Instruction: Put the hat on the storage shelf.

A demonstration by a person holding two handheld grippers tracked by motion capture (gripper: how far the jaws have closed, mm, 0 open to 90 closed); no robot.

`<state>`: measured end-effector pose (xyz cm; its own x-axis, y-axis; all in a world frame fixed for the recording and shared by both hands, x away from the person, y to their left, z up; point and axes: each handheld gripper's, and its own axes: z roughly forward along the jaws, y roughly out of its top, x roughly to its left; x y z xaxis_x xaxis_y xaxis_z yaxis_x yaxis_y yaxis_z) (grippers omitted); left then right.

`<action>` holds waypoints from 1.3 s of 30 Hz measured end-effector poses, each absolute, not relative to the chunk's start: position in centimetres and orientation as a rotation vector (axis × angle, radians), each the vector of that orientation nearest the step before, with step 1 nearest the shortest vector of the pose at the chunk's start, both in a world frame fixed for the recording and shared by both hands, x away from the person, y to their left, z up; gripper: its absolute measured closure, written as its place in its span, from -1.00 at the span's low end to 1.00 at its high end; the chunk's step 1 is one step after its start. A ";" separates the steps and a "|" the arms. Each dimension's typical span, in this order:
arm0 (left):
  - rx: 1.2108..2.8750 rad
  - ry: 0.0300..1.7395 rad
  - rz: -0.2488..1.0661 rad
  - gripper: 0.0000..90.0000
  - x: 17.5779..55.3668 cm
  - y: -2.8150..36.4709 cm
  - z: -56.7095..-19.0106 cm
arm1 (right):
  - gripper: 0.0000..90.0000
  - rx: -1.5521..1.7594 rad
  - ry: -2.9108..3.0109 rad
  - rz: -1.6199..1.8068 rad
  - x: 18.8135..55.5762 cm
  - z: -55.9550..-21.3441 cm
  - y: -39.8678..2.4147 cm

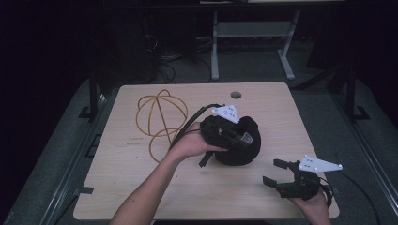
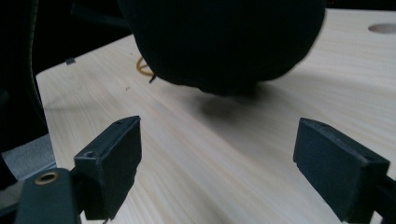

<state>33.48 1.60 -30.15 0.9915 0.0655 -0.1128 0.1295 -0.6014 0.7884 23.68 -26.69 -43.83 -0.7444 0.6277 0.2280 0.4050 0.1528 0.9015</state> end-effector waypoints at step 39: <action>2.211 -0.009 -0.134 0.74 30.8 -1.2 -28.7 | 0.89 0.846 2.093 1.673 23.3 -40.7 -26.6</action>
